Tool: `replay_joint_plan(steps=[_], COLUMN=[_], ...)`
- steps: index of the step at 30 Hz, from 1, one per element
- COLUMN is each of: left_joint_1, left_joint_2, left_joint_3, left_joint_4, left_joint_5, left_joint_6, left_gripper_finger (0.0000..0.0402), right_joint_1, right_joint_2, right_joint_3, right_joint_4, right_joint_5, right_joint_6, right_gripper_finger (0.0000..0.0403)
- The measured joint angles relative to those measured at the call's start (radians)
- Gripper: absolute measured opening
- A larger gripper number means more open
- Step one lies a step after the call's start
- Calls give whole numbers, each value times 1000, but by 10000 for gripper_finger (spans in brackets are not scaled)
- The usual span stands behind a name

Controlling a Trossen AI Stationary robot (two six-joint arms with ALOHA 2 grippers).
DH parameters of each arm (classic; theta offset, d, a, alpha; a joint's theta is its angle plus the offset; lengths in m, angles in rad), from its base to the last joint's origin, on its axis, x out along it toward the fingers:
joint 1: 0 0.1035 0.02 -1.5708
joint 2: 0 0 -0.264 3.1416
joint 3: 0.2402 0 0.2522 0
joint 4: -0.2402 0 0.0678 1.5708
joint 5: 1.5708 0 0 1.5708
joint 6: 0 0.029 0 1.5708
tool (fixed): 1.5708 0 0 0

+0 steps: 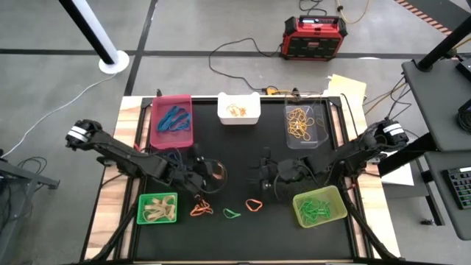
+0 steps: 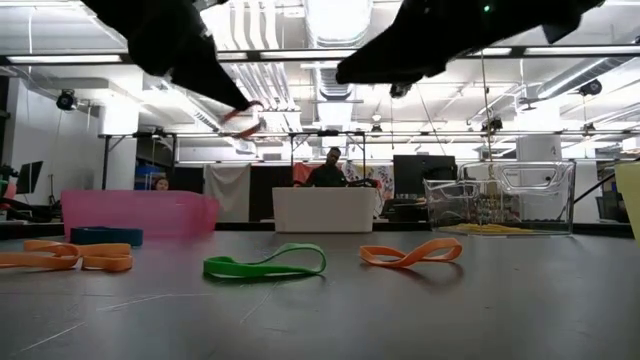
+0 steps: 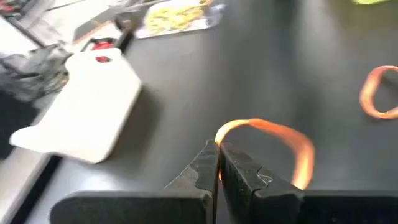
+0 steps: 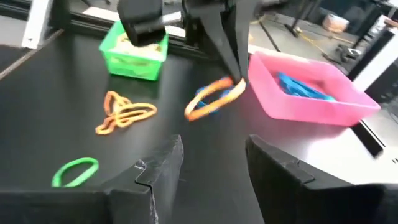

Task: Sort rubber bands into baskets
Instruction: Put the orange rubber band into the white bin

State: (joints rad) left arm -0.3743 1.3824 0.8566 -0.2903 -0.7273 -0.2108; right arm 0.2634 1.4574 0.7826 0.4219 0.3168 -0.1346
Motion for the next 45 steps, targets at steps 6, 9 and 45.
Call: replay_joint_plan(steps=[6, 9, 45], left_joint_1=[71, 129, 1000], left_joint_2=[-129, -189, 318], left_joint_3=[0, -1, 254], left_joint_4=[-117, -141, 422], left_joint_5=[-19, 4, 744], left_joint_6=[29, 105, 571], left_gripper_finger=[0, 0, 0], right_joint_1=[-84, -138, -427], right_joint_2=[0, 0, -137], right_joint_3=[0, 0, 0], right_joint_4=[10, 10, -111], right_joint_5=[-3, -3, -3], right_joint_6=[10, -7, -120], right_gripper_finger=[173, 173, 173])
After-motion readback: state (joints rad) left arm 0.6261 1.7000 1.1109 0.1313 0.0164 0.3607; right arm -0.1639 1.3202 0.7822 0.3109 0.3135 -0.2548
